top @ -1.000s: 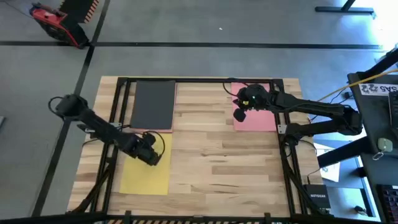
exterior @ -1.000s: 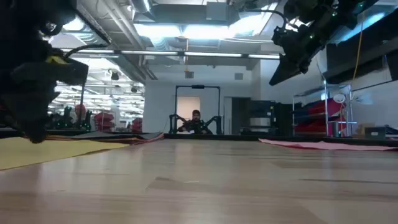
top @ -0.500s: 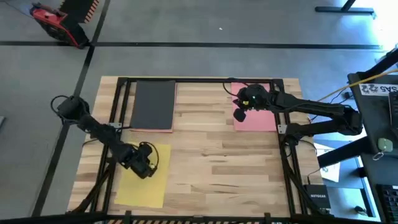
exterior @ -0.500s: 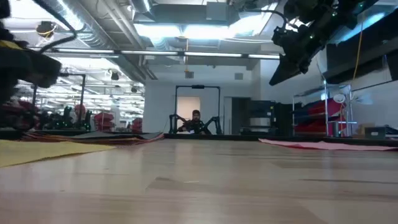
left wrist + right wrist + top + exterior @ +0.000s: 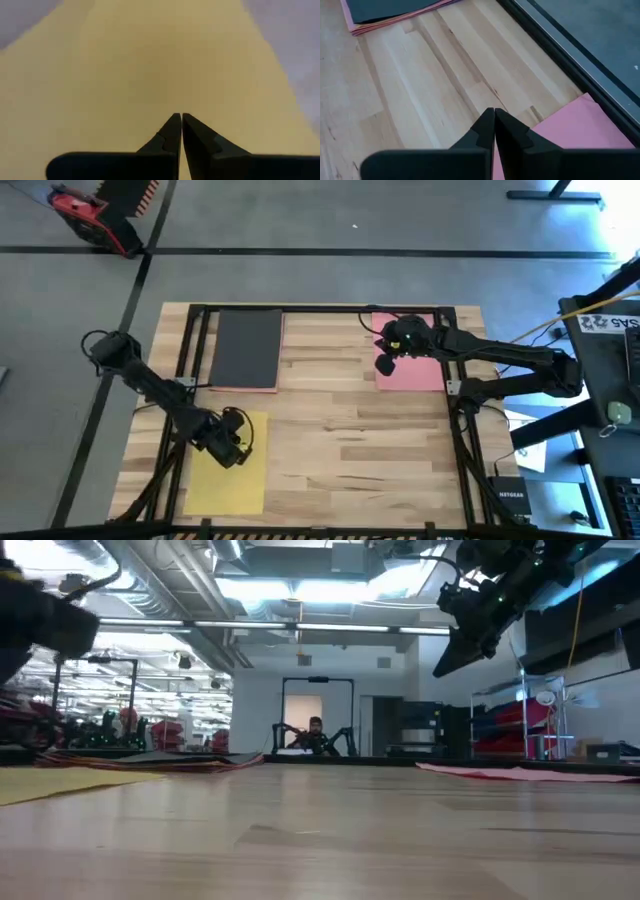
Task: Organize paper
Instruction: Move the black paper to the top center of the table
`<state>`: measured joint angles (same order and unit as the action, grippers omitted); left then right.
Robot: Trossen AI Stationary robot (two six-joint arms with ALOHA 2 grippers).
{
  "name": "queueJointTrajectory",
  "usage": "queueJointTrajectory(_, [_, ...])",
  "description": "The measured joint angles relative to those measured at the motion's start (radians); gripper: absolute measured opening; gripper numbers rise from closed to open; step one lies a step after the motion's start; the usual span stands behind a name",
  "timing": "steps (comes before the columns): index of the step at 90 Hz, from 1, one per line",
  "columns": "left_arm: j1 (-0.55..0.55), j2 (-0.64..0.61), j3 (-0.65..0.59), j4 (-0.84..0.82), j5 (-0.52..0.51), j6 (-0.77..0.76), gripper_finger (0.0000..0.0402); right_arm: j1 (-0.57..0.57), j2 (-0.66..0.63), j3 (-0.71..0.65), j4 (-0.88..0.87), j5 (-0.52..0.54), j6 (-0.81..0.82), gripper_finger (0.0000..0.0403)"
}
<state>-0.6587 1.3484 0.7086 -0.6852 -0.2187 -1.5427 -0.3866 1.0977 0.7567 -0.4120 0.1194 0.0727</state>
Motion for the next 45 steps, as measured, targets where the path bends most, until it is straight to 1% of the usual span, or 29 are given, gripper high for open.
queueJointTrajectory(10, [0.049, -0.038, 0.000, 0.015, -0.034, 0.142, 0.0000, 0.000, 0.000, 0.000, 0.000, 0.000, 0.000, 0.0000])
queueJointTrajectory(27, [0.179, -0.082, 0.000, 0.017, -0.053, 0.462, 0.0001, 0.000, 0.000, 0.000, 0.000, 0.000, 0.000, 0.0000])
queueJointTrajectory(45, [0.352, -0.084, 0.000, 0.023, -0.055, 0.705, 0.0027, 0.000, 0.000, 0.000, 0.000, 0.000, 0.000, 0.0000])
